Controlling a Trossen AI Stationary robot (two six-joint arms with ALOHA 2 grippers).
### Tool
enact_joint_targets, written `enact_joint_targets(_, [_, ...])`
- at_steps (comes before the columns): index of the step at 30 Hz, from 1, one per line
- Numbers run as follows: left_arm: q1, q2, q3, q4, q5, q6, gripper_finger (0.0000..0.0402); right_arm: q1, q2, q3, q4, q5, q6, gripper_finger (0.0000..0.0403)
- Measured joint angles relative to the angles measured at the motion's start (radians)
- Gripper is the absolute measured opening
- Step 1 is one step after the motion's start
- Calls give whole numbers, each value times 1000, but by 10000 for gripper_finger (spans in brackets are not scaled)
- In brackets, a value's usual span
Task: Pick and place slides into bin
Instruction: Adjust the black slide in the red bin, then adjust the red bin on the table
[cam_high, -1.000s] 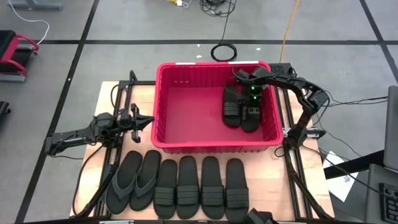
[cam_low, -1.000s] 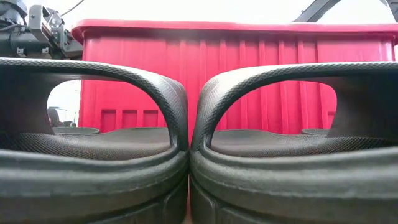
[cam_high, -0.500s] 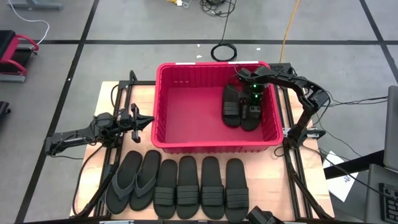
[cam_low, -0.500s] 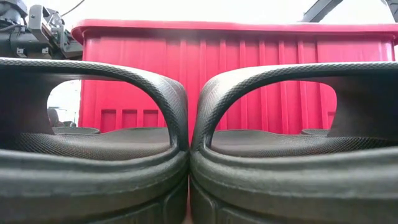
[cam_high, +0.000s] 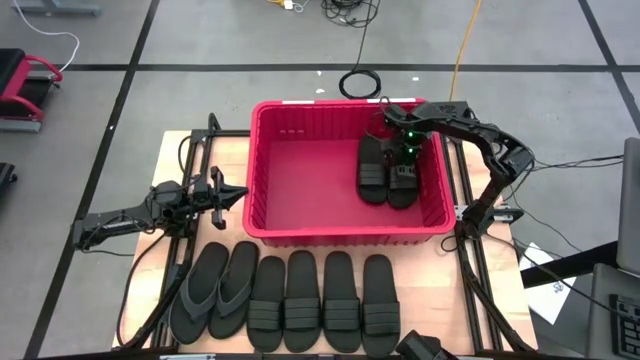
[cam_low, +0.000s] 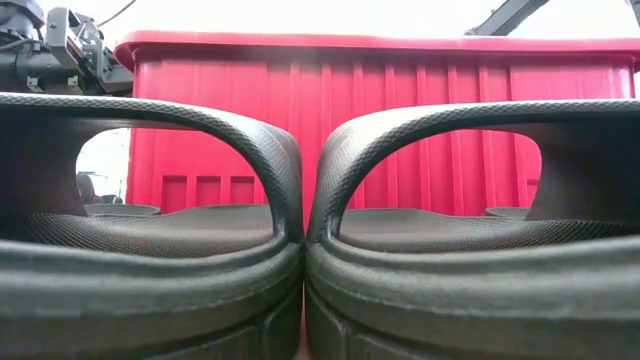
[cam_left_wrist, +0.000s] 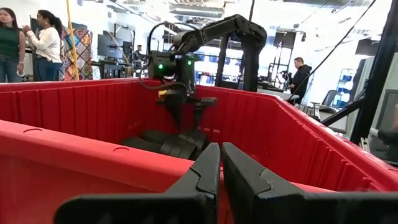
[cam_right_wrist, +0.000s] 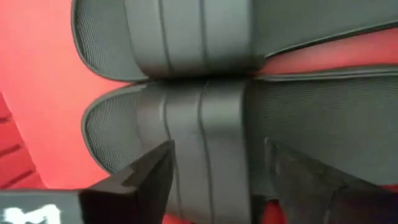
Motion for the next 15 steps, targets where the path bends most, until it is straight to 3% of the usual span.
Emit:
enact_joint_targets(9, [0, 0, 0, 2, 0, 0, 24, 1, -84, 122, 81, -8, 94, 228])
enact_joint_targets(12, [0, 0, 0, 10, 0, 0, 24, 1, -132, 135, 161, -8, 105, 184])
enact_joint_targets(15, [0, 0, 0, 13, 0, 0, 24, -1, -170, 136, 191, -9, 94, 99])
